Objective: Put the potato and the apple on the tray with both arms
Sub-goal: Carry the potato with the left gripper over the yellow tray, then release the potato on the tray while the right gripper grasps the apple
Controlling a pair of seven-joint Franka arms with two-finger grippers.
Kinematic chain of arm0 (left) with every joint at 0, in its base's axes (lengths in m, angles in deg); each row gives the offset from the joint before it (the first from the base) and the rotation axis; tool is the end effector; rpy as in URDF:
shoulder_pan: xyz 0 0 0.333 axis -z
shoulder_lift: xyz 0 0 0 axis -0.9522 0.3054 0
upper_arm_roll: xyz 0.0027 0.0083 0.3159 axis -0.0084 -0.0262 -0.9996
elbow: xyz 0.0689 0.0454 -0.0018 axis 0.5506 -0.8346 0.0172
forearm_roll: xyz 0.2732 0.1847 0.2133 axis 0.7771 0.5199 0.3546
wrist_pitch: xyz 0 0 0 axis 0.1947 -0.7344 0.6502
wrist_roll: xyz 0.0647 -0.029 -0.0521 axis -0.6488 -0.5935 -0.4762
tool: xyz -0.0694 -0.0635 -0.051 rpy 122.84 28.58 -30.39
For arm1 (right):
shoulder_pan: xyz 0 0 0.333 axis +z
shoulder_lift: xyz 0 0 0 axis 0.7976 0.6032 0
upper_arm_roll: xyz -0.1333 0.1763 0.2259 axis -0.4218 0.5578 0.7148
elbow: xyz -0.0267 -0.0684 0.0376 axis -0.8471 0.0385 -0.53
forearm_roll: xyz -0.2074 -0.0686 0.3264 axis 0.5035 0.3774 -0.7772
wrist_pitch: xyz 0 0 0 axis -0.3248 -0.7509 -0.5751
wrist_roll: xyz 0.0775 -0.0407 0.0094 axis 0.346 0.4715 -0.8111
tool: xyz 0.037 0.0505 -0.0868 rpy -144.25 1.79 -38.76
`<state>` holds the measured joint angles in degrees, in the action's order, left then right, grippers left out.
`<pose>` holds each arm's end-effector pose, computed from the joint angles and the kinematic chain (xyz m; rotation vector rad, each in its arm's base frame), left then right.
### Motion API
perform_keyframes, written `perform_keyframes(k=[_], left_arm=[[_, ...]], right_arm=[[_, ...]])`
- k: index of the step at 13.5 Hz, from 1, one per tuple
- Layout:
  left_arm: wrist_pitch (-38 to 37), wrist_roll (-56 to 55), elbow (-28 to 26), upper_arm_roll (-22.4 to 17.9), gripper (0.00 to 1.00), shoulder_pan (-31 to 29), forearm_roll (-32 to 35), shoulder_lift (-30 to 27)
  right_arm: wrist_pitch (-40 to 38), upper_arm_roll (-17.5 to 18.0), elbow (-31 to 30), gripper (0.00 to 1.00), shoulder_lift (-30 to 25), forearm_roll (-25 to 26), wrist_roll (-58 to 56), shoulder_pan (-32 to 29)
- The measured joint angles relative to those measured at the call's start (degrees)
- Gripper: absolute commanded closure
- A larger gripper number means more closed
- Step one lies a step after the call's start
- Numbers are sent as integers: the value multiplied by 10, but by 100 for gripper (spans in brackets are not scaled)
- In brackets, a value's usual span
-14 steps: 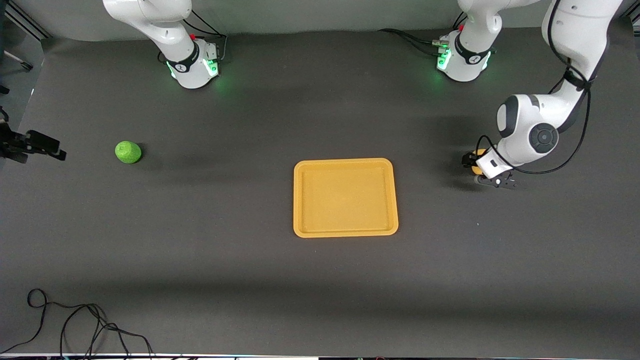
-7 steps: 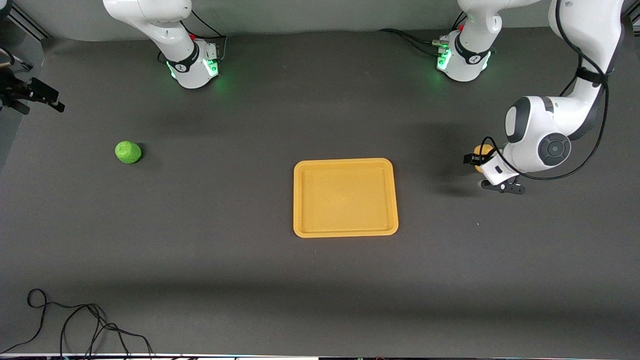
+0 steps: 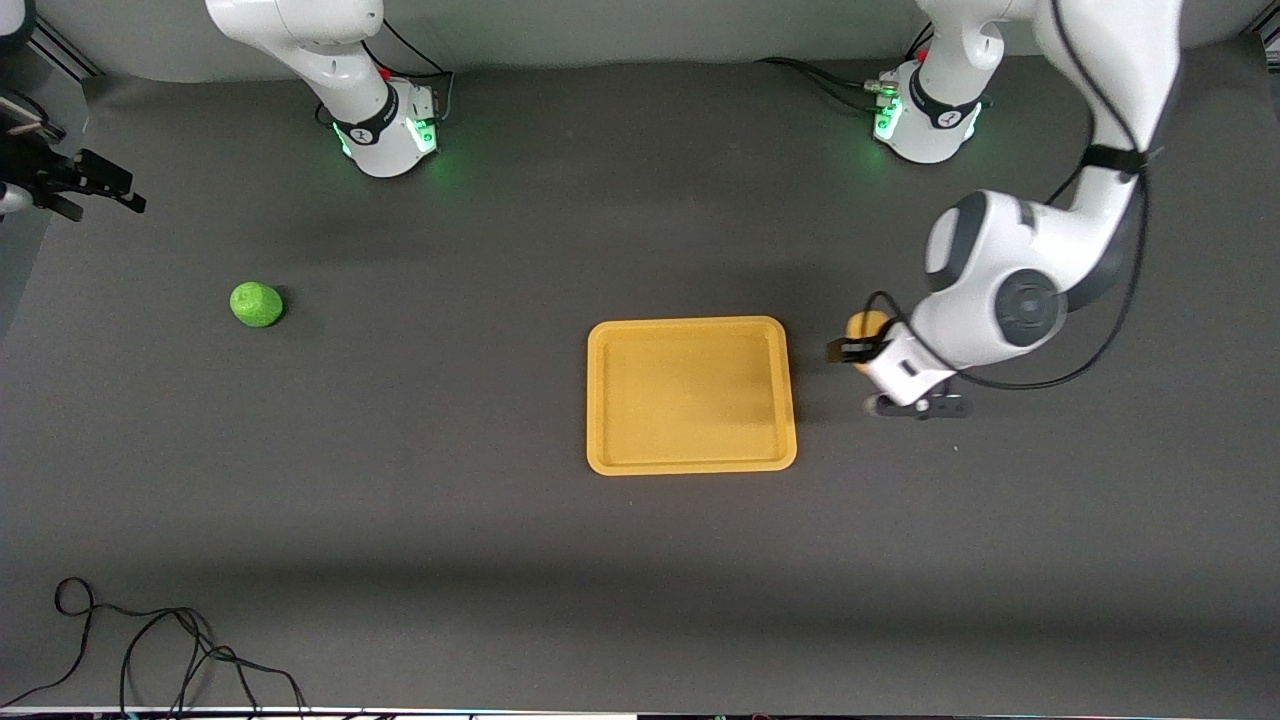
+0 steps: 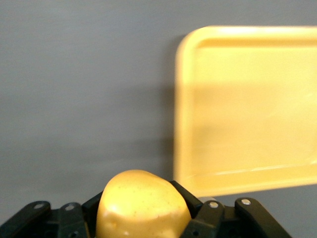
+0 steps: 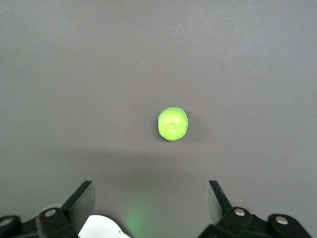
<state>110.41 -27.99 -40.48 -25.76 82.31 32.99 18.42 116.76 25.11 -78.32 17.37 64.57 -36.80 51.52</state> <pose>0.5627 -0.2417 0.3166 2.9631 0.0445 -0.2809 0.3635 -0.1996 0.4876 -3.0690 -0.0752 0.0463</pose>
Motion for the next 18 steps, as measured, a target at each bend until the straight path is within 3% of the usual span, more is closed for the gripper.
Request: perform_keyframes(k=[2, 5, 7, 9, 11, 16, 18], left_arm=[[12, -51, 53, 0, 84, 49, 6, 63], [33, -68, 82, -2, 76, 76, 48, 134], [41, -68, 88, -7, 34, 75, 59, 157], [69, -72, 90, -8, 24, 76, 60, 163], [83, -80, 92, -8, 4, 78, 60, 164], [85, -83, 99, -9, 1, 77, 65, 163], [47, -83, 112, -11, 0, 68, 66, 147]], right_arm=[[57, -2, -43, 0, 4, 0, 0, 0], [151, -22, -106, 0, 26, 2, 0, 0], [216, -40, -132, 0, 60, 3, -9, 1], [289, -61, -156, 0, 103, 3, -21, 1], [365, -68, -186, 0, 146, 3, -24, 1], [457, -68, -202, 0, 237, 3, -24, 5], [473, -68, -202, 0, 265, -8, -24, 13]])
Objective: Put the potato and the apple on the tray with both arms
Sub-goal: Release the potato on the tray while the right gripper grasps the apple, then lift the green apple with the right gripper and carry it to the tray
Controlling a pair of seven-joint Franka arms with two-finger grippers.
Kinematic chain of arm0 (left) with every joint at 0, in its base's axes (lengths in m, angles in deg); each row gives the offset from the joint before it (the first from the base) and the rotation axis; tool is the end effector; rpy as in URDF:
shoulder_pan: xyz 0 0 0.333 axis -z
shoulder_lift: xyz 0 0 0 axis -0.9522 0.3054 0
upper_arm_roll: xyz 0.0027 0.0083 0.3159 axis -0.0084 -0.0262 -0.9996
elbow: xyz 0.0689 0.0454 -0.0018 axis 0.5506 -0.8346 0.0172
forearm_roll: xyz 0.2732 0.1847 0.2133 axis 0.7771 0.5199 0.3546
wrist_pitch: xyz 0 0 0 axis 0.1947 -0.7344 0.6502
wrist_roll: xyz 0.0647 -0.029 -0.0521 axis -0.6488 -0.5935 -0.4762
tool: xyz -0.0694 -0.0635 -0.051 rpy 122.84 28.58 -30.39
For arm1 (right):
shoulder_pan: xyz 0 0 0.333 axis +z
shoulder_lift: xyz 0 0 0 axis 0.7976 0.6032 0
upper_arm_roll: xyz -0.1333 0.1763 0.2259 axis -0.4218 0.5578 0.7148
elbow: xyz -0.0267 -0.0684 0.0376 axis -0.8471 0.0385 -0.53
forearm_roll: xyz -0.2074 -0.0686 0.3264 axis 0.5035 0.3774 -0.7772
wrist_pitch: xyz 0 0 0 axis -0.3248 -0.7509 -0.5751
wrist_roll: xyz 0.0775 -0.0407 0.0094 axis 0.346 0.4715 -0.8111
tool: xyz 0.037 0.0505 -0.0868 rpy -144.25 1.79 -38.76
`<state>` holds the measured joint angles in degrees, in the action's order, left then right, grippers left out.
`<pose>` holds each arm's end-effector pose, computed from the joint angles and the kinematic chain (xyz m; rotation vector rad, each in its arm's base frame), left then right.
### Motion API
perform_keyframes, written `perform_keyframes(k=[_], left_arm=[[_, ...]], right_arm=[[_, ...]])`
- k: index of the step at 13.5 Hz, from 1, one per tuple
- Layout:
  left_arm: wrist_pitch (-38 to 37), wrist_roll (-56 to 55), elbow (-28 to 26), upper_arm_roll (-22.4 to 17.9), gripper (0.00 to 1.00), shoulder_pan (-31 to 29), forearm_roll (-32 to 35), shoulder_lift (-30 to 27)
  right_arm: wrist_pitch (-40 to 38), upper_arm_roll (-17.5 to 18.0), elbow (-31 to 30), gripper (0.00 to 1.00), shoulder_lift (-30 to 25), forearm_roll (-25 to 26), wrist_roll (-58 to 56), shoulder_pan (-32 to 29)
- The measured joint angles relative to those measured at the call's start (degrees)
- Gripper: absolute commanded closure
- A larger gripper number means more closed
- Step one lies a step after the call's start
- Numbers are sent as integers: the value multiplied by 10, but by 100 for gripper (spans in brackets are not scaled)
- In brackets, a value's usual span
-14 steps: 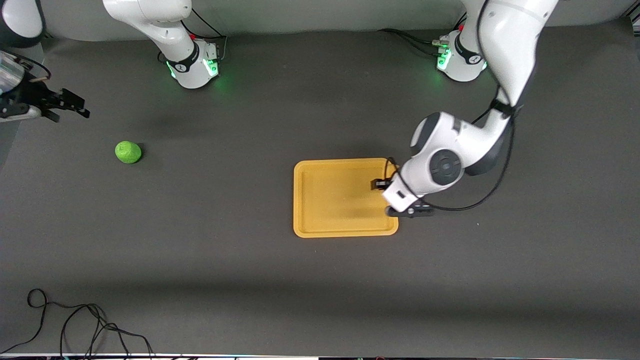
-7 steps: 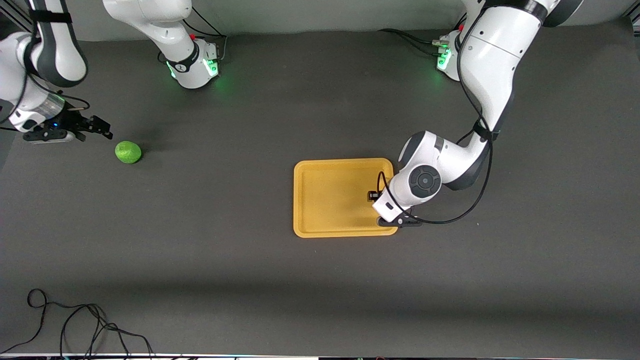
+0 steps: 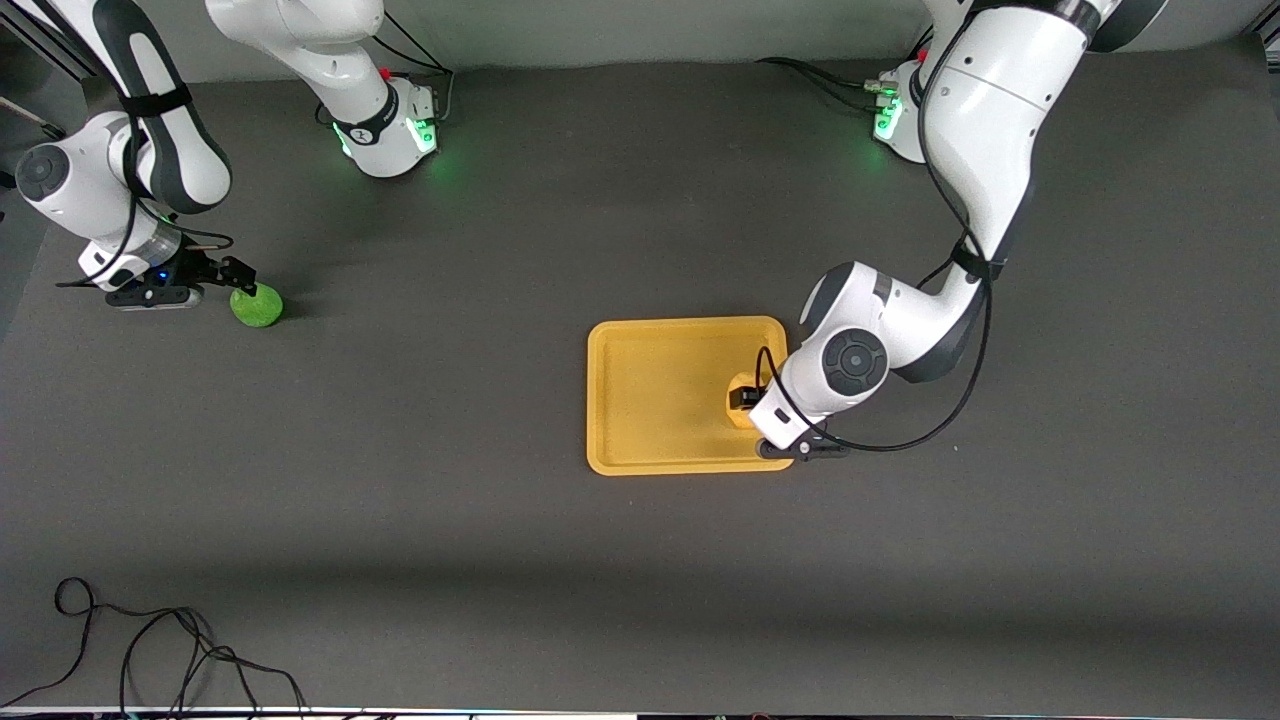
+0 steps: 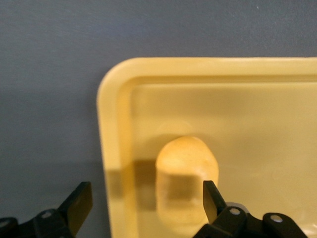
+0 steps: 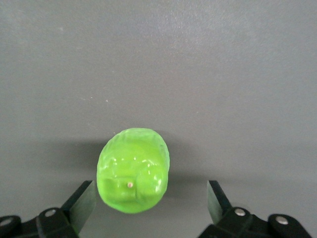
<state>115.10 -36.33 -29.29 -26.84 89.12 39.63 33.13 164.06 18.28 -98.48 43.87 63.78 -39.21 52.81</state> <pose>0.5887 -0.3116 0.2424 3.0282 0.0521 -0.2413 0.3515 -0.2070 0.2316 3.1024 0.0278 -0.0568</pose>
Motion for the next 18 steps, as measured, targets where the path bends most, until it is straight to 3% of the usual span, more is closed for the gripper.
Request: perform_keyframes(k=[6, 9, 10, 11, 13, 15, 18], left_arm=[[-167, 88, 17, -5, 0, -117, 6, -180], [-207, 208, 17, -7, 0, -187, 7, -244], [-219, 242, 17, -8, 1, -208, 8, -262], [-222, 271, 16, -8, 1, -227, 17, -278], [-222, 291, 14, -8, 0, -244, 63, -300], [-224, 276, 18, -5, 0, -244, 76, -303], [-286, 272, 74, -3, 0, -244, 79, -281]], right_arm=[[25, 0, 1, 1, 39, -31, 0, 25], [31, 0, 2, 49, 52, -31, 0, 25], [31, 0, 2, 62, 54, -31, 0, 25], [31, 0, 3, 68, 55, -31, 0, 26], [20, 0, 12, 69, 54, -32, 0, 35], [-45, 2, 53, 69, 50, -35, 0, 52], [-228, 4, 197, 69, 23, -43, 0, 89]])
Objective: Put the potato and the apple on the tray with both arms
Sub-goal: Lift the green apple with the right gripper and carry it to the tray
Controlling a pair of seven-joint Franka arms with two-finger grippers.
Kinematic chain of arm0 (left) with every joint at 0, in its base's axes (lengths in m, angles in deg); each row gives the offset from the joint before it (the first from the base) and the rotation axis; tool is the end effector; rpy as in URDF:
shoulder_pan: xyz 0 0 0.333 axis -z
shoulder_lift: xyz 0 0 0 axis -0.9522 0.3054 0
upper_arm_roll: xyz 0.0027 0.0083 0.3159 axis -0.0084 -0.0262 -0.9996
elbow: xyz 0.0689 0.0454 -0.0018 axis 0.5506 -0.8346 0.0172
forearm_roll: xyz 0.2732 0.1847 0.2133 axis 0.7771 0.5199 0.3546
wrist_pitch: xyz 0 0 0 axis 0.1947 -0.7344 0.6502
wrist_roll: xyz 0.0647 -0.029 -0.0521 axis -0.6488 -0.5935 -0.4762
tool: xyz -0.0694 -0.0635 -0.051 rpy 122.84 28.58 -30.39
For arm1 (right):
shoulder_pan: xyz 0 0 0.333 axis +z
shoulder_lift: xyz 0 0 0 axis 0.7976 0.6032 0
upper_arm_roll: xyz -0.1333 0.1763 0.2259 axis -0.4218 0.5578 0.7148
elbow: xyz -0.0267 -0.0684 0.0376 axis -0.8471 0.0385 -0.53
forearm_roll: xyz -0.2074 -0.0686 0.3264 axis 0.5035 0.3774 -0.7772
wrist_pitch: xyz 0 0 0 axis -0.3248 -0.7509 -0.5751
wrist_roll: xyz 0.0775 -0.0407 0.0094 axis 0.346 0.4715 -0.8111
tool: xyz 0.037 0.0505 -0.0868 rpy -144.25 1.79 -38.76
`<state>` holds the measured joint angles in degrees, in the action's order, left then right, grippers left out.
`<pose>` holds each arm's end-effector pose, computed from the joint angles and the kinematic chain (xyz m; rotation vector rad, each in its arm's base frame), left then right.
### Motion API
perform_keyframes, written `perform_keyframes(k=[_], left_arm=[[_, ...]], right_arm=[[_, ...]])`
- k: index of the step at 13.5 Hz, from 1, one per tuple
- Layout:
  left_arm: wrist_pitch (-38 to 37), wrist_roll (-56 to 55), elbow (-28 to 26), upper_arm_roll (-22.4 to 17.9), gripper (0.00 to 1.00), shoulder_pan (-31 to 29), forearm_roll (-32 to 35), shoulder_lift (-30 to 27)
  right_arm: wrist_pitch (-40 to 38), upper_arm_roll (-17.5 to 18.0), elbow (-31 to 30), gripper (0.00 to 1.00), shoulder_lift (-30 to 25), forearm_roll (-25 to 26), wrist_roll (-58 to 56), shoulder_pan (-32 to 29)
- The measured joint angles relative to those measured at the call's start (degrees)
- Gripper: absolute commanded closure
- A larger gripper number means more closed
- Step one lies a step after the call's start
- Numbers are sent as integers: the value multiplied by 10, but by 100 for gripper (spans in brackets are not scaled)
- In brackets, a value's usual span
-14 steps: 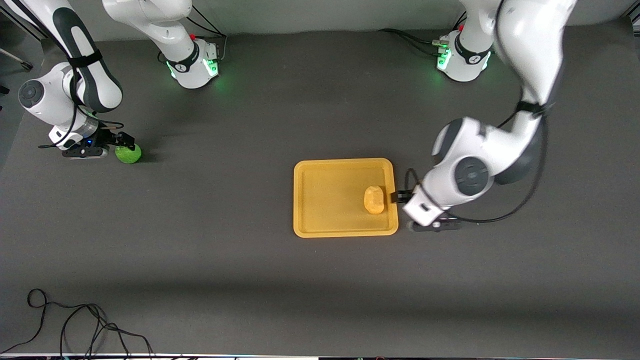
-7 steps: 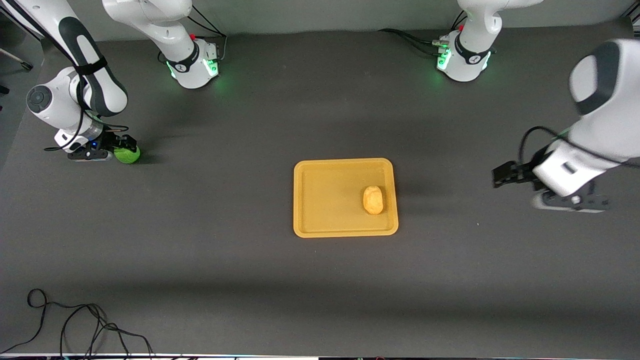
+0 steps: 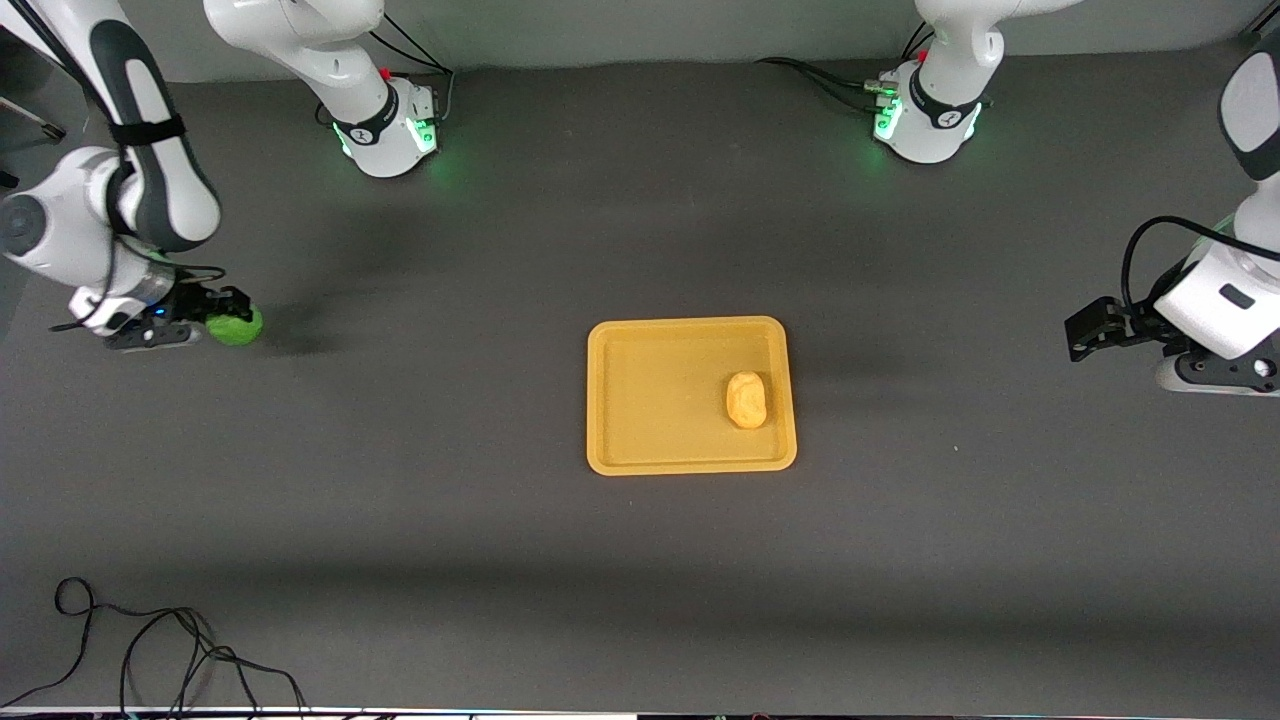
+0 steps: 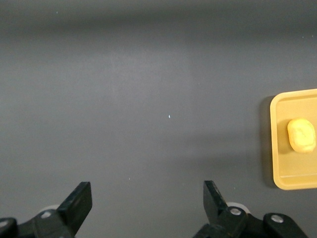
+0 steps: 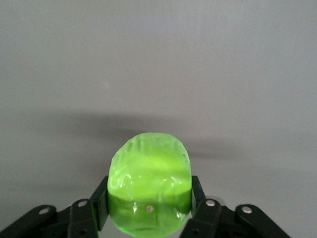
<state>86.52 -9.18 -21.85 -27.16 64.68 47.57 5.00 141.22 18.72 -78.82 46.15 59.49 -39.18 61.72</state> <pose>0.5980 -0.0291 0.5726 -3.0834 0.1282 -0.0358 0.4560 -0.1835 0.3096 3.1255 0.1597 -0.1828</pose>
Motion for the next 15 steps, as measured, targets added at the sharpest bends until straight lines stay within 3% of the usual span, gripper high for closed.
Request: perform_keyframes(k=[2, 5, 7, 10, 15], left_arm=[[-25, 10, 18, -1, 0, -2, 3, 4], [-8, 11, -7, -1, 0, -20, -6, -8], [-2, 17, -23, -2, 0, -38, -13, -21], [-3, 22, -29, -5, 0, -53, -15, -28], [-3, 27, -33, -11, 0, -66, -17, -25]], right_arm=[[-132, 1, 128, 69, -12, -1, 0, 21], [-224, 3, 258, 69, -14, -4, 32, 70], [-234, 5, 299, 69, -5, -7, 82, 118], [-236, 8, 355, 69, 35, -51, 179, 197], [-248, 12, 504, 69, 168, -118, 427, 344]])
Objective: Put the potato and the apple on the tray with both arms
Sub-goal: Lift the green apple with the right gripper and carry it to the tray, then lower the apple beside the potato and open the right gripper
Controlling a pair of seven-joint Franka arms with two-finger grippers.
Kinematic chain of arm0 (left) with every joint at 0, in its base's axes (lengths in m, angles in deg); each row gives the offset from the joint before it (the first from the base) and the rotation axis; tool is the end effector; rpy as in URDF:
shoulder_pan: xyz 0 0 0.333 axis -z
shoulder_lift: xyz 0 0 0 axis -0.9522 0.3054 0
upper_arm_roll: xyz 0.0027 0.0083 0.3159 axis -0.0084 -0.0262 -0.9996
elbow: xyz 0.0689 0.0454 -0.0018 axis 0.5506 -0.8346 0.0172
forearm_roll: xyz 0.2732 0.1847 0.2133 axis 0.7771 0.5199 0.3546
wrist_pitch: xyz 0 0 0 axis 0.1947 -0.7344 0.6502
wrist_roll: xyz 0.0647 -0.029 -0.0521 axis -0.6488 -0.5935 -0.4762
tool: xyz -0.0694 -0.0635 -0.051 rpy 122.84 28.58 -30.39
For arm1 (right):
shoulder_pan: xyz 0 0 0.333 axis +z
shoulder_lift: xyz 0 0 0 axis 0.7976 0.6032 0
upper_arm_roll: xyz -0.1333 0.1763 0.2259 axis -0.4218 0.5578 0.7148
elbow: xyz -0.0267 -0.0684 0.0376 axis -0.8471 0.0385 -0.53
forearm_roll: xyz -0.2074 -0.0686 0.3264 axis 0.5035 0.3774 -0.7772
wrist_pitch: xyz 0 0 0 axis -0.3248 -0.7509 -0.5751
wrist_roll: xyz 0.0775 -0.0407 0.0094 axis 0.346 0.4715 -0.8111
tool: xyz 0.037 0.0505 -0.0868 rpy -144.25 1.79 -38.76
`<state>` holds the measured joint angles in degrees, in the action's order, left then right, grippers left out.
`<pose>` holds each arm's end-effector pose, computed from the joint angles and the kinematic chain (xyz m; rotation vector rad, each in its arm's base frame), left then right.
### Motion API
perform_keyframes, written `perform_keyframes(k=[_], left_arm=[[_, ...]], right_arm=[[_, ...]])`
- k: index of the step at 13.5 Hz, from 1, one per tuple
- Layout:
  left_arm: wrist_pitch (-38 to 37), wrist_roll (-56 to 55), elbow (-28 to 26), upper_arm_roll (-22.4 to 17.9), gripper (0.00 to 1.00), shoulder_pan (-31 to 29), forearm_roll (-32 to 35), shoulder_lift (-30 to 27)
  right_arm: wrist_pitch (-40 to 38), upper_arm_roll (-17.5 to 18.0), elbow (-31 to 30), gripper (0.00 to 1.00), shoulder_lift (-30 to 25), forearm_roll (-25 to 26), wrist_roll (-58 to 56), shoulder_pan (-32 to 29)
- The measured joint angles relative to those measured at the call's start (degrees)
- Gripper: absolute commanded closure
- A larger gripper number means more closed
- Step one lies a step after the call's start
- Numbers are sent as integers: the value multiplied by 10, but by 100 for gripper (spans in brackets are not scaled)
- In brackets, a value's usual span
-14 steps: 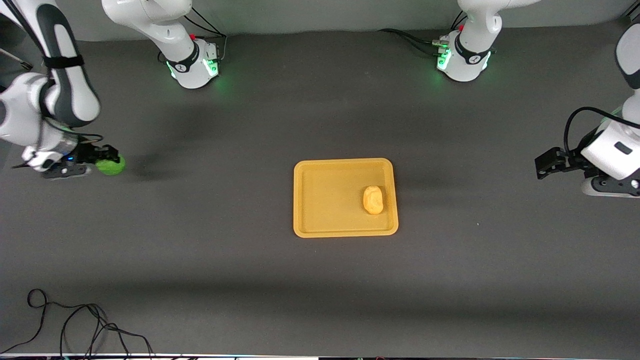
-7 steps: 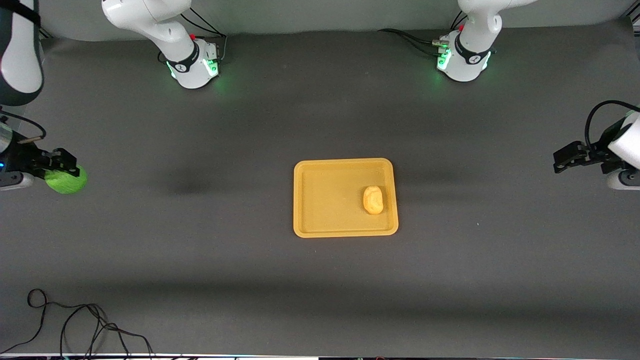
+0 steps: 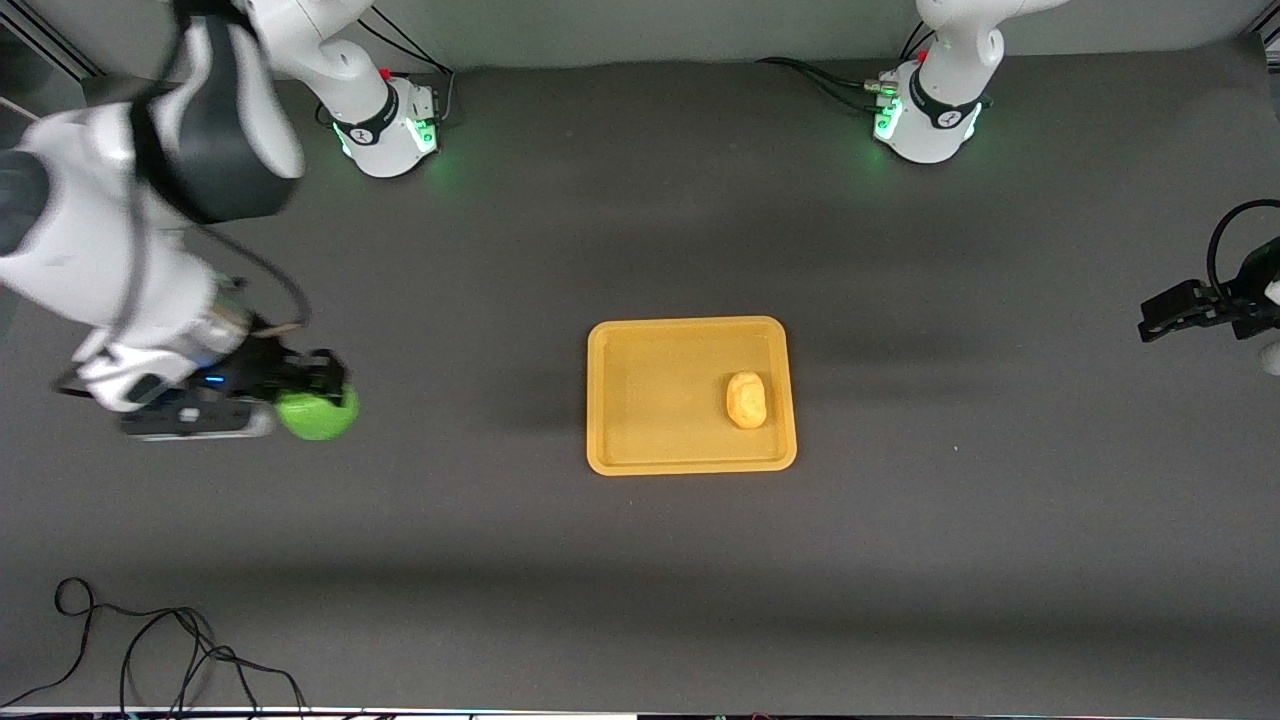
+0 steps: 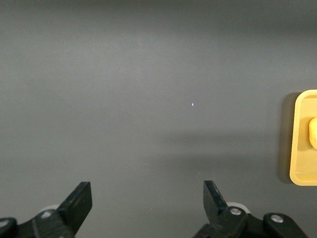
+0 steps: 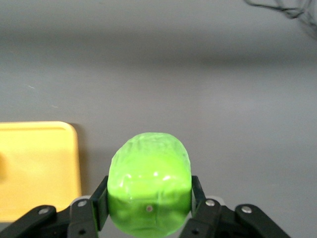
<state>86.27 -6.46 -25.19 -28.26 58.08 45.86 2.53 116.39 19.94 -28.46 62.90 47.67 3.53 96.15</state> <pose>0.5824 0.0446 0.5690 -3.1051 -0.0094 0.0023 0.6234 0.2125 0.5193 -3.1183 0.0972 -0.1317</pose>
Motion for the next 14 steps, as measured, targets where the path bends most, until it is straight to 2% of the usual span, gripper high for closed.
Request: perform_keyframes(k=[3, 5, 7, 10, 14], left_arm=[[-6, 4, 12, -10, 0, 5, -1, -2], [-35, 25, 26, -62, 0, 45, -4, -5], [-46, 47, 32, -123, 0, 96, -14, -9], [-56, 51, 33, -184, 0, 161, -18, -12], [-63, 67, 33, -205, 0, 175, -18, -12]], right_arm=[[-1, 9, 76, 69, 95, -29, 184, 90], [-1, 39, 126, 69, 150, -34, 287, 123], [0, 90, 163, 69, 188, -34, 362, 129], [17, 127, 178, 69, 235, -35, 388, 127], [89, 140, 179, 69, 313, -37, 388, 123]])
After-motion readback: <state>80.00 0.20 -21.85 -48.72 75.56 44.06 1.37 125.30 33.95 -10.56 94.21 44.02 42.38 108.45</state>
